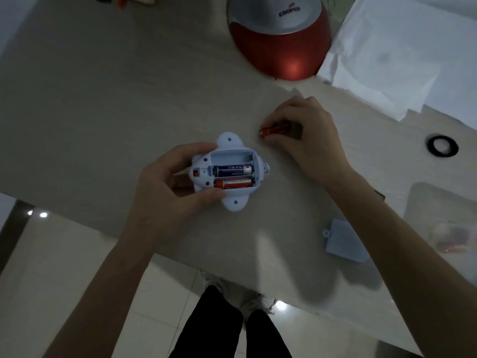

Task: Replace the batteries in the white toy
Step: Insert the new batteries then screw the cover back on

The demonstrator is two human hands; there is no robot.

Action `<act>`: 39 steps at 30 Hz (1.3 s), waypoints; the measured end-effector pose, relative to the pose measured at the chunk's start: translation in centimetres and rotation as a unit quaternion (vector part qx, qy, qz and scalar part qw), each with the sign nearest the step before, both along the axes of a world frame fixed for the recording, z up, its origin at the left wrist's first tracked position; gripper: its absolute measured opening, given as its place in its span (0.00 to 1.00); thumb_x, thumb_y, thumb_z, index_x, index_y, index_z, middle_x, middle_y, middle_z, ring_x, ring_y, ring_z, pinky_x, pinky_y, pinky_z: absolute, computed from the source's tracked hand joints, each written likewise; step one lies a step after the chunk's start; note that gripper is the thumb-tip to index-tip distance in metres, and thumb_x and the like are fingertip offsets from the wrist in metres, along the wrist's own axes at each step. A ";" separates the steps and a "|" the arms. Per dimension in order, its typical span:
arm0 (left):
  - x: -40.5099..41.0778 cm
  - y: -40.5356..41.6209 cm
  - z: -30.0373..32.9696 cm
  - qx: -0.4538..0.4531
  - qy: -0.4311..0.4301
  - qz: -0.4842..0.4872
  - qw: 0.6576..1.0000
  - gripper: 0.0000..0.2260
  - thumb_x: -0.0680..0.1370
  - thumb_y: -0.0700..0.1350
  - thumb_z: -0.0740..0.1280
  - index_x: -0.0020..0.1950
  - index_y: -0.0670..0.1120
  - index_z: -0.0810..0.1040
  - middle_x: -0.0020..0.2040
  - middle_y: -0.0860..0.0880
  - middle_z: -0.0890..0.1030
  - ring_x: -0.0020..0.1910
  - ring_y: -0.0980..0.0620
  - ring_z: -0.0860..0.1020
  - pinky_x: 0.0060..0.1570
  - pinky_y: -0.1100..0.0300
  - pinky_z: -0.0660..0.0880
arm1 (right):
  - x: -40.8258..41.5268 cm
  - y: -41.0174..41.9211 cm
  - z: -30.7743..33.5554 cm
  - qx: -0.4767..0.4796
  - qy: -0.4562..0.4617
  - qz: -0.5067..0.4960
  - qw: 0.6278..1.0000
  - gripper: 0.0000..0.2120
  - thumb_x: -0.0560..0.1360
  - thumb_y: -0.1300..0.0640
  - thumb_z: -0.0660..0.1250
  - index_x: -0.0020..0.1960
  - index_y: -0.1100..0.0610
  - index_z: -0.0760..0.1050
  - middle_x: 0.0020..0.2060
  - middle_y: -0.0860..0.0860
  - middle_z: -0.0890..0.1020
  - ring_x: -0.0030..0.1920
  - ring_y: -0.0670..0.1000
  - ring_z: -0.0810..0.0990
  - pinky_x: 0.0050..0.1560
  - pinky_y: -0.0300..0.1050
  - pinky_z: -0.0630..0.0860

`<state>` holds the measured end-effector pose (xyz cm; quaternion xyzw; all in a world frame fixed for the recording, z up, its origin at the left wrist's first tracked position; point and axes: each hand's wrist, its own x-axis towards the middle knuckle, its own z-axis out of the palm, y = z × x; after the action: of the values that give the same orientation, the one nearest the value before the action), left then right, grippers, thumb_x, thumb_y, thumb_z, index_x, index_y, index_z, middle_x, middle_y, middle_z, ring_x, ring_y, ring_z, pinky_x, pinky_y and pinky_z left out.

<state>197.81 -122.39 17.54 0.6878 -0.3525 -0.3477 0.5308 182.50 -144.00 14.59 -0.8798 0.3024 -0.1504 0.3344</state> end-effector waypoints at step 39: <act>-7.1 -5.9 6.1 -0.050 0.088 -0.090 0.991 0.26 0.64 0.38 0.78 0.61 0.50 0.81 0.57 0.54 0.87 0.53 0.52 0.87 0.46 0.60 0.85 | -8.0 2.9 9.7 -0.144 -0.128 0.043 0.980 0.03 0.76 0.62 0.75 0.49 0.59 0.86 0.48 0.53 0.87 0.46 0.56 0.83 0.49 0.54 0.76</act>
<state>190.69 -128.28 23.62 0.5932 -0.3817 -0.4349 0.5597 174.53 -141.11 24.30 -0.9043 0.1942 -0.2895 0.2464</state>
